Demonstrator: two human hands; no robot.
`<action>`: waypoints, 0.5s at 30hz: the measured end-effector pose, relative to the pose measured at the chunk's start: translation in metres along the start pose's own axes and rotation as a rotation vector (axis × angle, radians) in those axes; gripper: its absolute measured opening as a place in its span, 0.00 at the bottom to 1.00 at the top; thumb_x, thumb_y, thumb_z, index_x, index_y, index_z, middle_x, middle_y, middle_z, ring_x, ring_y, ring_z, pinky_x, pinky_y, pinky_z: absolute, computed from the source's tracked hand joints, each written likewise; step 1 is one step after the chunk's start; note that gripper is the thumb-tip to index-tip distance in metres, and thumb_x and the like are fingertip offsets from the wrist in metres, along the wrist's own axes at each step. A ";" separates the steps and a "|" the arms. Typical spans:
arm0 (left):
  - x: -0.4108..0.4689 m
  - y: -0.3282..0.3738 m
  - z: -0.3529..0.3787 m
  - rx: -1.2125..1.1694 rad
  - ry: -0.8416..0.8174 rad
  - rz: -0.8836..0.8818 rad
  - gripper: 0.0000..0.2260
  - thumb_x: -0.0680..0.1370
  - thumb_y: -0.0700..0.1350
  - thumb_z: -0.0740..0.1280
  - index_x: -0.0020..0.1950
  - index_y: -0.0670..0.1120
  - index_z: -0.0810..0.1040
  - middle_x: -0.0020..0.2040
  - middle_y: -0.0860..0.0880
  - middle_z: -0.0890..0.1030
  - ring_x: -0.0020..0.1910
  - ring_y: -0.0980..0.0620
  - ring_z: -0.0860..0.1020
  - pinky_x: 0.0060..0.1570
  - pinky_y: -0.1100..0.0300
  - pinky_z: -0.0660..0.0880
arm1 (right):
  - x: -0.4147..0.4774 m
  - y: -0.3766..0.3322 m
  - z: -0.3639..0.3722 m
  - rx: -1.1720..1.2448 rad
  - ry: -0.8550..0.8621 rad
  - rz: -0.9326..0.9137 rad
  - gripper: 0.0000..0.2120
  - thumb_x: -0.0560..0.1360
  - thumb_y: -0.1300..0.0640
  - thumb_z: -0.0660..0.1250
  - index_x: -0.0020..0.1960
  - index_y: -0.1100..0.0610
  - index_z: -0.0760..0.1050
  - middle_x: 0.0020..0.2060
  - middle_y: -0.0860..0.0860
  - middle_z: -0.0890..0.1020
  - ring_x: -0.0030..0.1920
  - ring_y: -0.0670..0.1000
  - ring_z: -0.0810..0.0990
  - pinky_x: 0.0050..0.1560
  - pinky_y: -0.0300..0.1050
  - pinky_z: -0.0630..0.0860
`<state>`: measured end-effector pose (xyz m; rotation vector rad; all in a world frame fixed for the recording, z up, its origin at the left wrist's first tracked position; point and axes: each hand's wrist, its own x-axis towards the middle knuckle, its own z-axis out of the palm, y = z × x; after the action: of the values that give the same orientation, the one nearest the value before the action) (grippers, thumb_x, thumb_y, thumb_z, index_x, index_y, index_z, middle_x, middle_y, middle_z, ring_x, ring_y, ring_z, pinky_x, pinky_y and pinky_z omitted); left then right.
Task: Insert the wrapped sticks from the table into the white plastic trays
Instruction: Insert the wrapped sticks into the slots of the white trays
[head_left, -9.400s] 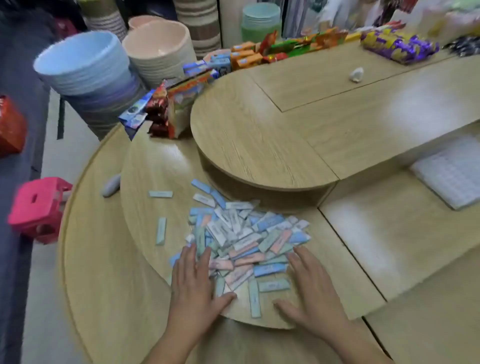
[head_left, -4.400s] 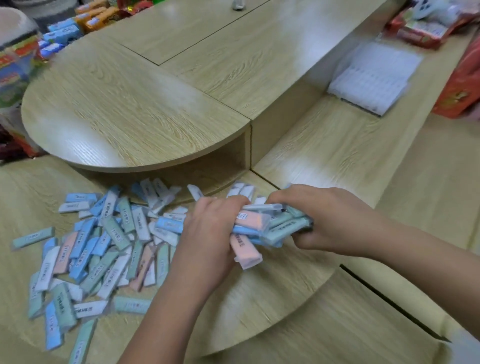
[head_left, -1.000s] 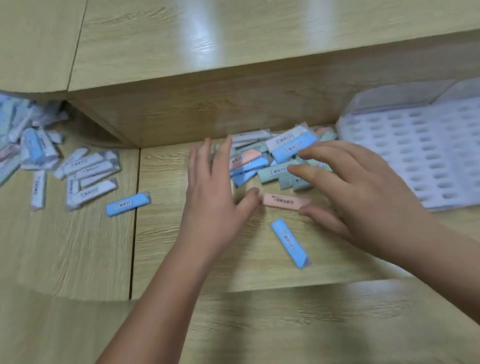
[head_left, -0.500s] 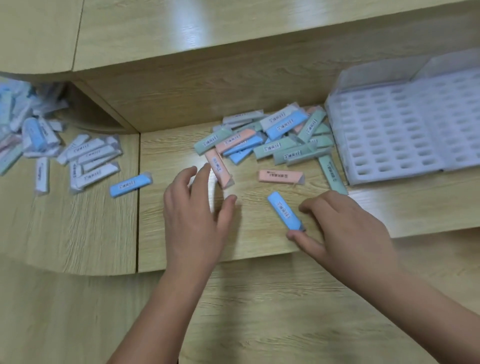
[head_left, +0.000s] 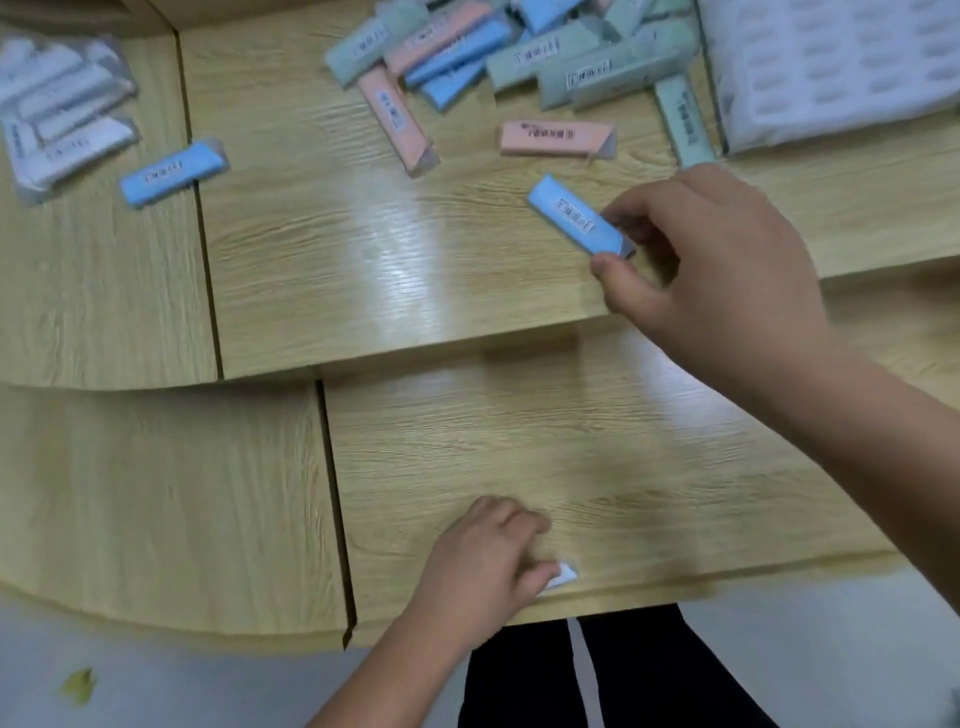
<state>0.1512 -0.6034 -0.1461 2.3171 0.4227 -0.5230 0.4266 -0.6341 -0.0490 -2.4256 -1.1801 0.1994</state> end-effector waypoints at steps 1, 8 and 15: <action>0.000 -0.001 0.005 0.034 -0.017 0.020 0.21 0.75 0.63 0.66 0.64 0.55 0.77 0.59 0.58 0.77 0.61 0.55 0.71 0.56 0.65 0.68 | -0.001 0.001 0.001 -0.003 0.012 -0.003 0.13 0.74 0.47 0.68 0.57 0.50 0.78 0.47 0.48 0.76 0.50 0.54 0.75 0.45 0.42 0.64; -0.004 0.005 0.026 0.155 0.084 0.067 0.16 0.67 0.61 0.73 0.49 0.54 0.81 0.47 0.55 0.77 0.48 0.51 0.77 0.44 0.55 0.77 | -0.005 0.004 0.006 0.071 0.040 -0.054 0.12 0.75 0.49 0.67 0.57 0.48 0.79 0.44 0.46 0.77 0.48 0.51 0.75 0.47 0.43 0.68; 0.005 0.025 0.016 0.084 0.131 -0.008 0.09 0.70 0.56 0.74 0.44 0.54 0.79 0.43 0.58 0.79 0.44 0.55 0.79 0.44 0.59 0.76 | -0.002 0.009 -0.001 0.526 -0.058 0.073 0.13 0.71 0.53 0.73 0.54 0.43 0.80 0.42 0.42 0.82 0.42 0.46 0.81 0.50 0.49 0.80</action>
<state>0.1627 -0.6312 -0.1443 2.4398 0.4802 -0.4005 0.4326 -0.6408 -0.0525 -2.0069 -0.9184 0.5335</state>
